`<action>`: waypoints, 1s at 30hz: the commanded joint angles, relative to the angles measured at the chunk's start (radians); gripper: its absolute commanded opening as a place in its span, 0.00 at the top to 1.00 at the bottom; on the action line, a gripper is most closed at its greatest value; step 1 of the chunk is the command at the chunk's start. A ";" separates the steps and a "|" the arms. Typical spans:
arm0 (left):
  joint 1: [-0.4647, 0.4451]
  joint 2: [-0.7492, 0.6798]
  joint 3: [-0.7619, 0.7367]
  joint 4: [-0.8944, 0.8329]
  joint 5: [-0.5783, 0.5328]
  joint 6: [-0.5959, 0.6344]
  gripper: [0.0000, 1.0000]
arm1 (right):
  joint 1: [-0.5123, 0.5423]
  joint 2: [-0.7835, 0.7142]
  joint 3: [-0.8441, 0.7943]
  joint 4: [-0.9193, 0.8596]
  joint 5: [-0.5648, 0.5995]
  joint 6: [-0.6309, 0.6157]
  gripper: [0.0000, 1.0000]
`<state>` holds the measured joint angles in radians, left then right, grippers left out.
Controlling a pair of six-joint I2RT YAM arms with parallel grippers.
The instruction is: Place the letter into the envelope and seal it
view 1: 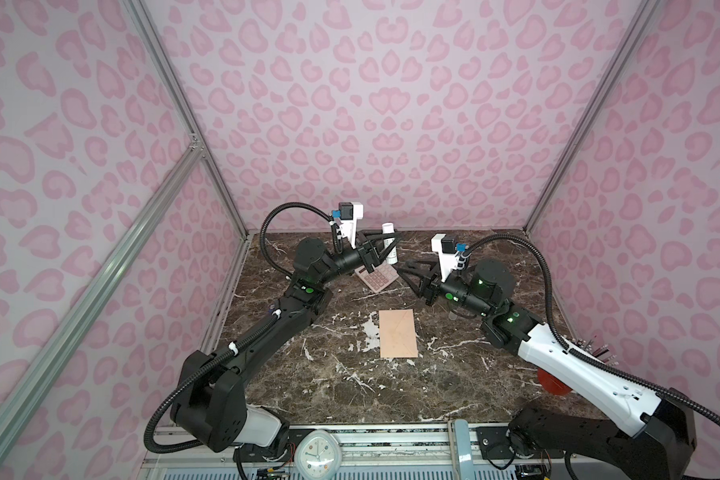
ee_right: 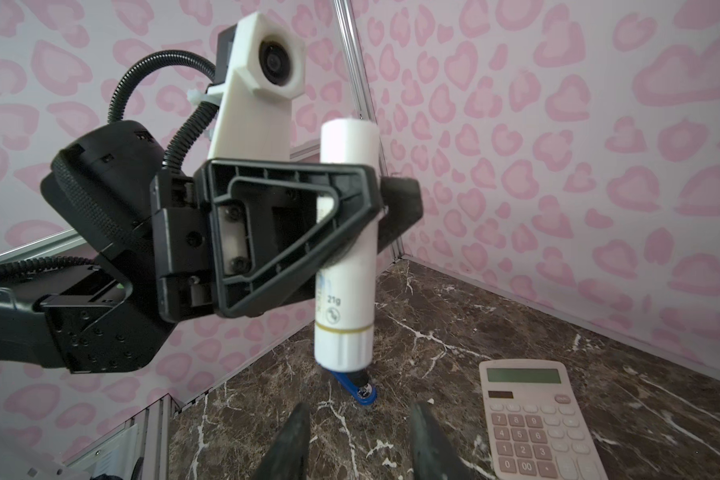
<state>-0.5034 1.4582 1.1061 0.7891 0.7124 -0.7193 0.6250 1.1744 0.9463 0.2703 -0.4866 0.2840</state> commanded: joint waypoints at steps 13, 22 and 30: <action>0.000 0.091 0.035 0.367 0.209 -0.313 0.96 | -0.042 0.067 0.045 0.191 -0.243 0.157 0.50; 0.000 0.104 0.041 0.389 0.217 -0.329 0.96 | -0.041 0.089 0.057 0.179 -0.258 0.158 0.60; 0.000 0.111 0.042 0.389 0.208 -0.328 0.96 | -0.041 0.101 0.068 0.178 -0.257 0.164 0.71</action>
<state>-0.5030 1.5669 1.1362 1.1259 0.9127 -1.0428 0.5827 1.2709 1.0096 0.4236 -0.7525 0.4507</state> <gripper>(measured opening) 0.276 0.294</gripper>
